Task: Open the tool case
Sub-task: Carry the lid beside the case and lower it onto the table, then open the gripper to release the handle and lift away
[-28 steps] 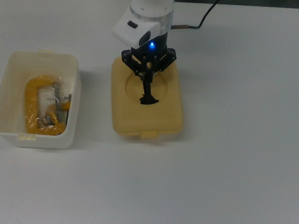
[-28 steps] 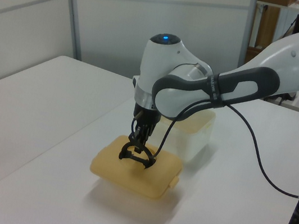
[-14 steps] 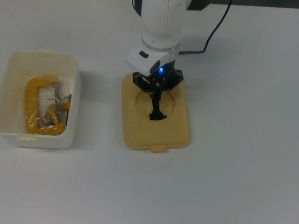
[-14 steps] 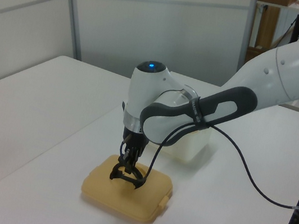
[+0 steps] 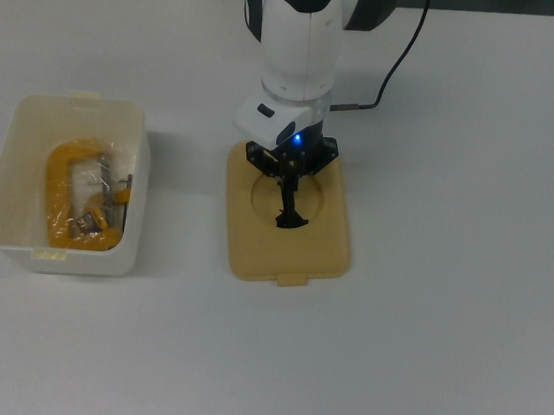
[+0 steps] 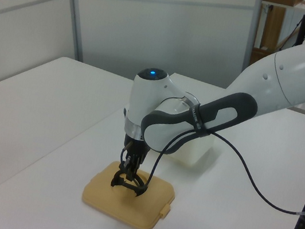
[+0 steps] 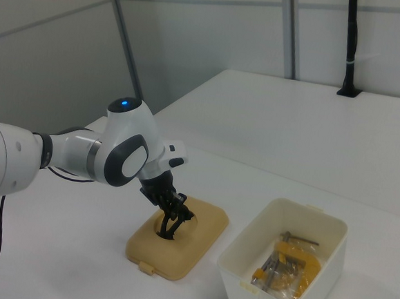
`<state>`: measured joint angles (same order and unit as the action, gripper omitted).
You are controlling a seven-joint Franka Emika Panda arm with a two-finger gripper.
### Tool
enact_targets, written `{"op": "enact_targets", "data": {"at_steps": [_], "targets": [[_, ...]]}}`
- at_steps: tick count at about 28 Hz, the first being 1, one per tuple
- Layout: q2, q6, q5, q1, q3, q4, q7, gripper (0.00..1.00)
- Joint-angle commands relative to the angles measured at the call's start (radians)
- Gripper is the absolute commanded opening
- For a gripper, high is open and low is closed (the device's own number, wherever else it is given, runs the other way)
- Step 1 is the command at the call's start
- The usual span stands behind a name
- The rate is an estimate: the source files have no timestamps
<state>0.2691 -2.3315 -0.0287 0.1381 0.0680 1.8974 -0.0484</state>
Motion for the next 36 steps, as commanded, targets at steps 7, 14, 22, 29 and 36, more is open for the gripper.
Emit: {"op": "enact_targets", "data": {"at_steps": [7, 14, 22, 29, 36], "targets": [[-0.004, -0.002, -0.02, 0.011, -0.01, -0.02, -0.036, 1.0], [-0.018, 0.165, -0.02, -0.002, -0.025, -0.13, -0.07, 1.0], [-0.126, 0.334, -0.056, -0.009, -0.1, -0.187, -0.059, 1.0], [-0.215, 0.409, -0.057, -0.011, -0.181, -0.189, -0.048, 1.0], [-0.278, 0.541, -0.047, -0.012, -0.243, -0.208, 0.09, 1.0]]}}
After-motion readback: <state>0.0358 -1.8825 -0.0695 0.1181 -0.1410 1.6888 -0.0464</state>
